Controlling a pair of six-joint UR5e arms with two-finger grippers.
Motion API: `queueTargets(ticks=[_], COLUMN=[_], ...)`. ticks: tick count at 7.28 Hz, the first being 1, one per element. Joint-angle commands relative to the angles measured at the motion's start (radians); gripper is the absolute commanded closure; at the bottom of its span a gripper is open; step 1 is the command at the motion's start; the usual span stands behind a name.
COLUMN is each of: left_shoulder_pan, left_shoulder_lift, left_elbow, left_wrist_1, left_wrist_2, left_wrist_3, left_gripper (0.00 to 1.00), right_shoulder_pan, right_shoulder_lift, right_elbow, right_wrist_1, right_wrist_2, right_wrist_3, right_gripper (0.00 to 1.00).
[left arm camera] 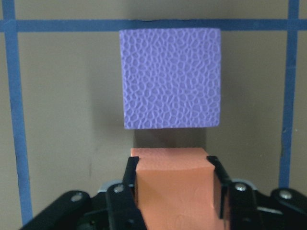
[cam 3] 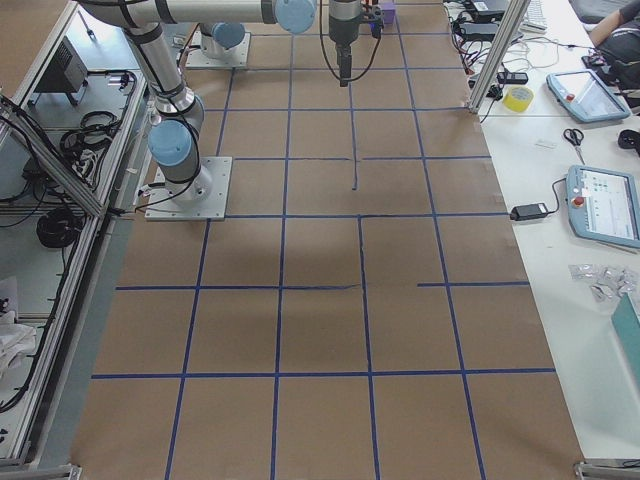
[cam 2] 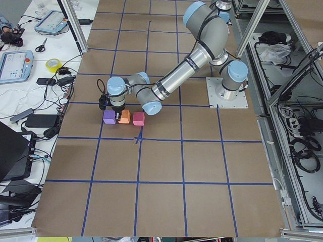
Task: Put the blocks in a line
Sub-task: 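Lower the orange cube between the purple and pink cubes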
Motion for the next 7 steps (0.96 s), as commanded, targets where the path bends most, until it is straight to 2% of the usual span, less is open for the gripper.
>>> queueTargets(ticks=[1,4,5,7], left_shoulder_pan=[0.002,0.011,0.017,0.017], left_shoulder_lift=[-0.003,-0.006,-0.008,-0.005], left_elbow=[-0.010,-0.022,-0.024,-0.037], left_wrist_1=[0.009,0.015,0.015,0.015], left_wrist_2=[0.001,0.008,0.010,0.010], left_wrist_3=[0.000,0.002,0.000,-0.006], left_gripper=[0.80,0.73,0.34,0.30], right_shoulder_pan=[0.001,0.001,0.001,0.001], right_shoulder_lift=[-0.006,-0.005,-0.005,-0.005], right_elbow=[0.000,0.002,0.002,0.003], right_wrist_1=[0.000,0.000,0.000,0.000], right_wrist_2=[-0.002,-0.002,-0.002,-0.002], right_wrist_3=[0.001,0.002,0.002,0.002], right_gripper=[0.00,0.00,0.00,0.00])
